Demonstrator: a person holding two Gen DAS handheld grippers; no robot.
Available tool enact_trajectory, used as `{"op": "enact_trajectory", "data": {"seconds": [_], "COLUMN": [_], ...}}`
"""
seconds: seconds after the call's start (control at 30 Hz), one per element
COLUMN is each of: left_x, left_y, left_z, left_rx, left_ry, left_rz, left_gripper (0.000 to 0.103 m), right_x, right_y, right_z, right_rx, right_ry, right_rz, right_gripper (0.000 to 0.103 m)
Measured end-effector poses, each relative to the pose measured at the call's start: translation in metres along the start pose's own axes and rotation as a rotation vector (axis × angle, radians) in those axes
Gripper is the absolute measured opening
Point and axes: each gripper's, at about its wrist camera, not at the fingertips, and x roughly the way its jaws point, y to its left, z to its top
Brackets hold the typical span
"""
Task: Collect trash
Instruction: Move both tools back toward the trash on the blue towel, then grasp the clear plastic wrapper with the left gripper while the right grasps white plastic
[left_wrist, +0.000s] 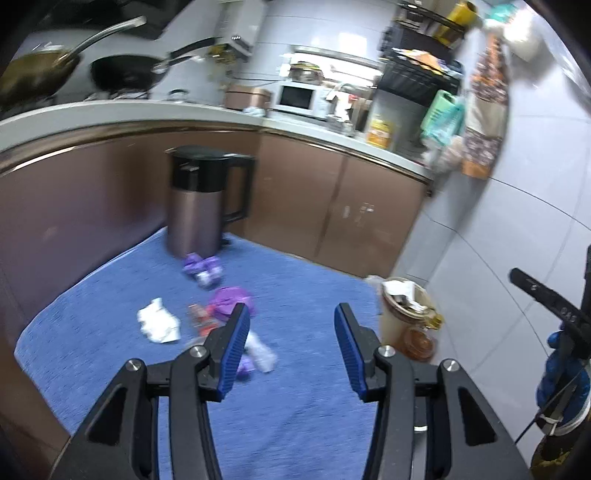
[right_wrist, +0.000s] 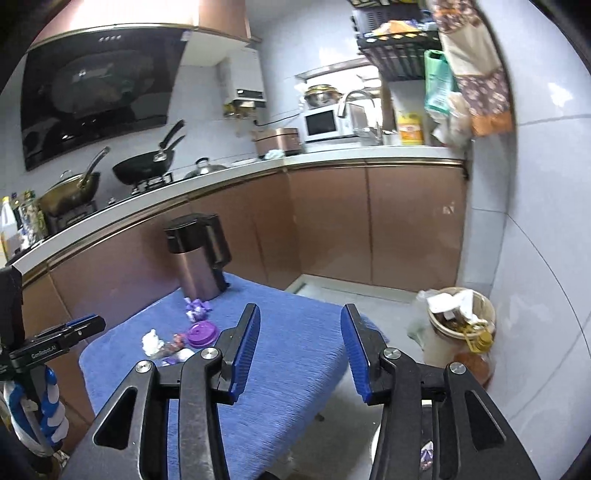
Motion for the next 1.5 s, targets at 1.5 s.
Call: {"op": "enact_trajectory", "data": {"seconds": [1.5], "left_x": [0.202], "left_y": [0.131], "left_z": [-0.059], "left_rx": [-0.215], "left_ry": [0.308], "left_rz": [0.004], "left_gripper": [0.014], "right_x": [0.314], "right_y": [0.173], "right_z": [-0.121], "right_rx": [-0.206], "right_ry": [0.587], "right_rz": [0.387], "right_gripper": [0.041]}}
